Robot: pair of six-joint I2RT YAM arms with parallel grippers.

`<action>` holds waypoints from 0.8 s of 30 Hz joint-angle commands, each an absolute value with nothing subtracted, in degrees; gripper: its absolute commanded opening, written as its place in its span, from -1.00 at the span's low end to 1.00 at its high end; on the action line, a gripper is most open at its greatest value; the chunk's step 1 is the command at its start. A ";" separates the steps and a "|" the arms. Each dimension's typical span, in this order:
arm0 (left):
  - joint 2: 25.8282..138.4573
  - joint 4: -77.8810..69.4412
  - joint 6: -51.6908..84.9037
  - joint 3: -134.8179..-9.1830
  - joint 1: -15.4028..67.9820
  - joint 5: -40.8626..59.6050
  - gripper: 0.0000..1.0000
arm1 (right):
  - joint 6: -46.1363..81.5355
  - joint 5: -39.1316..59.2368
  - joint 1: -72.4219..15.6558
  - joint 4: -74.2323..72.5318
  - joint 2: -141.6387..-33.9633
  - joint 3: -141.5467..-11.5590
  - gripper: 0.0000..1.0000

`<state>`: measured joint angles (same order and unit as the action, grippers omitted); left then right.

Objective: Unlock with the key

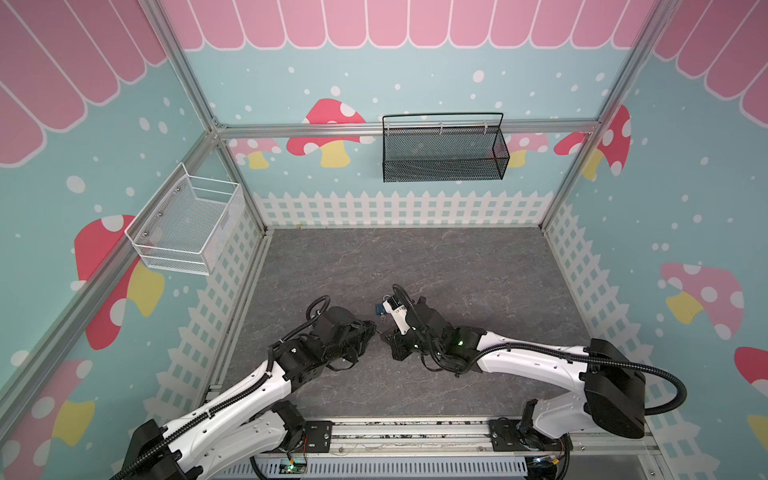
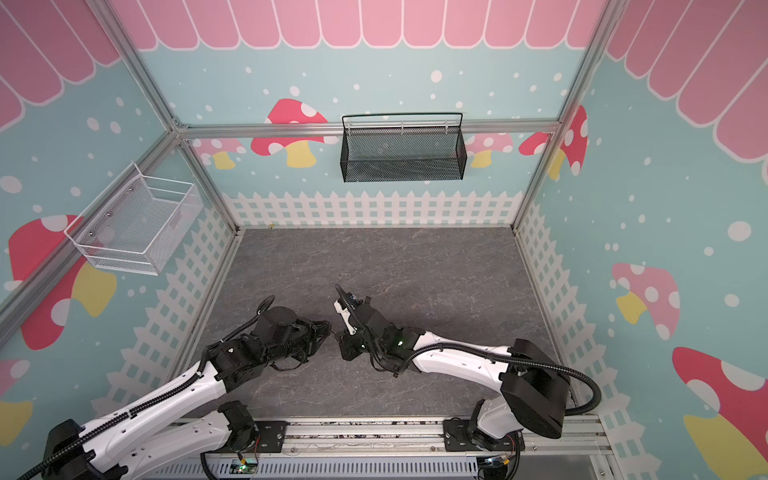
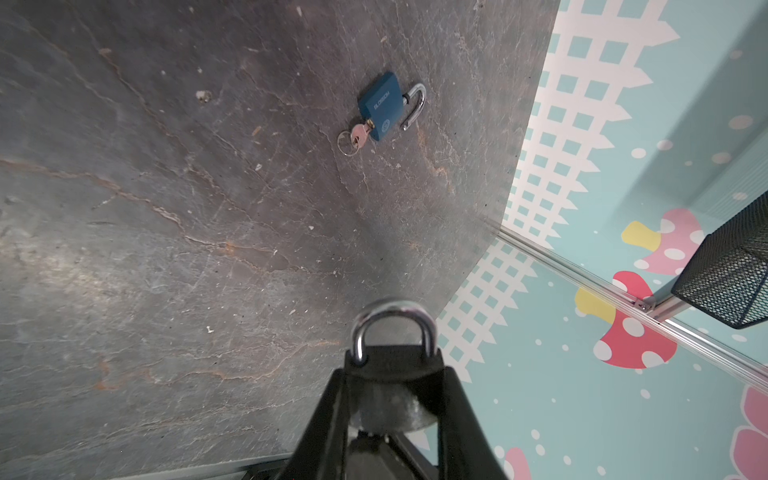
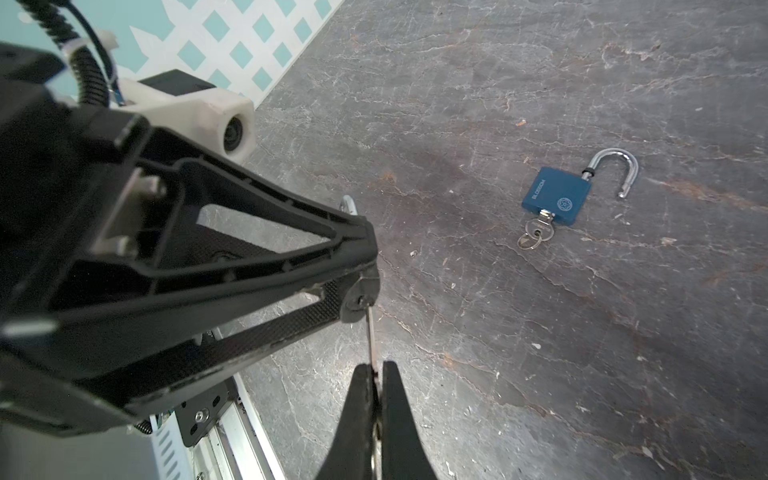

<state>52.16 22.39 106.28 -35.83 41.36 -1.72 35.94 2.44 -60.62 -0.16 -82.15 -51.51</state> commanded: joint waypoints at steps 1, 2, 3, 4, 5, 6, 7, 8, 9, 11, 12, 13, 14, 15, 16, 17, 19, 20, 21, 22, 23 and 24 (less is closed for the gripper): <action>51.55 21.40 106.79 -38.06 41.22 -2.72 -1.00 | 34.52 2.97 -61.16 0.22 -79.74 -51.19 -1.00; 51.57 21.72 106.74 -38.14 41.23 -2.77 -1.00 | 34.46 3.16 -61.06 0.10 -79.42 -51.16 -1.00; 51.51 21.77 106.79 -38.14 41.22 -2.81 -1.00 | 34.33 3.57 -61.14 0.13 -79.20 -51.28 -1.00; 51.46 21.77 106.87 -38.11 41.22 -2.84 -1.00 | 34.35 3.61 -61.10 0.25 -78.94 -51.33 -1.00; 51.42 21.73 106.89 -38.14 41.25 -2.90 -1.00 | 34.33 3.41 -61.12 0.35 -78.80 -51.33 -1.00; 51.42 21.71 106.87 -38.22 41.22 -2.90 -1.00 | 34.24 2.90 -61.13 0.36 -78.88 -51.26 -1.00; 51.41 21.71 106.82 -38.31 41.22 -2.75 -1.00 | 34.09 2.44 -61.05 0.50 -79.12 -51.29 -1.00; 51.49 21.71 106.80 -38.41 41.24 -2.72 -1.00 | 34.10 1.90 -61.01 0.80 -79.52 -51.48 -1.00; 51.54 21.76 106.57 -38.58 41.26 -2.65 -1.00 | 34.06 1.44 -61.01 1.29 -79.97 -51.80 -1.00; 51.50 21.71 106.56 -38.65 41.22 -2.54 -1.00 | 33.99 1.36 -61.03 1.40 -80.67 -52.10 -1.00; 51.50 21.71 106.57 -38.58 41.27 -2.53 -1.00 | 34.00 1.36 -61.00 1.41 -80.88 -52.20 -1.00; 51.39 21.71 106.57 -38.58 41.27 -2.48 -1.00 | 34.01 1.29 -61.02 1.32 -81.02 -52.21 -1.00; 51.37 21.71 106.57 -38.58 41.22 -2.45 -1.00 | 34.01 1.24 -61.09 1.24 -81.06 -52.34 -1.00; 51.36 21.72 106.53 -38.58 41.26 -2.42 -1.00 | 33.93 1.38 -61.00 1.08 -81.12 -52.51 -1.00; 51.52 21.71 106.60 -38.58 41.22 -2.46 -1.00 | 33.87 1.53 -61.06 0.89 -81.21 -52.64 -1.00; 51.49 21.75 106.52 -38.58 41.22 -2.40 -1.00 | 33.92 1.72 -61.00 0.79 -81.24 -52.88 -1.00; 51.55 21.71 106.55 -38.72 41.22 -2.36 -1.00 | 33.88 1.41 -61.05 0.83 -81.50 -53.18 -1.00; 51.59 21.69 106.52 -38.80 41.27 -2.20 -1.00 | 33.90 0.86 -61.00 0.96 -81.73 -53.22 -1.00; 51.58 21.71 106.35 -38.94 41.22 -2.23 -1.00 | 33.90 0.61 -61.08 0.97 -81.88 -53.26 -1.00; 51.59 21.62 106.29 -38.91 41.22 -2.20 -1.00 | 33.82 0.64 -61.00 0.88 -81.97 -53.33 -1.00; 51.59 21.62 106.29 -38.85 41.22 -2.14 -1.00 | 33.91 0.70 -61.01 0.67 -82.03 -53.42 -1.00; 51.59 21.60 106.32 -38.85 41.22 -2.01 -1.00 | 33.92 0.79 -61.00 0.55 -82.25 -53.61 -1.00</action>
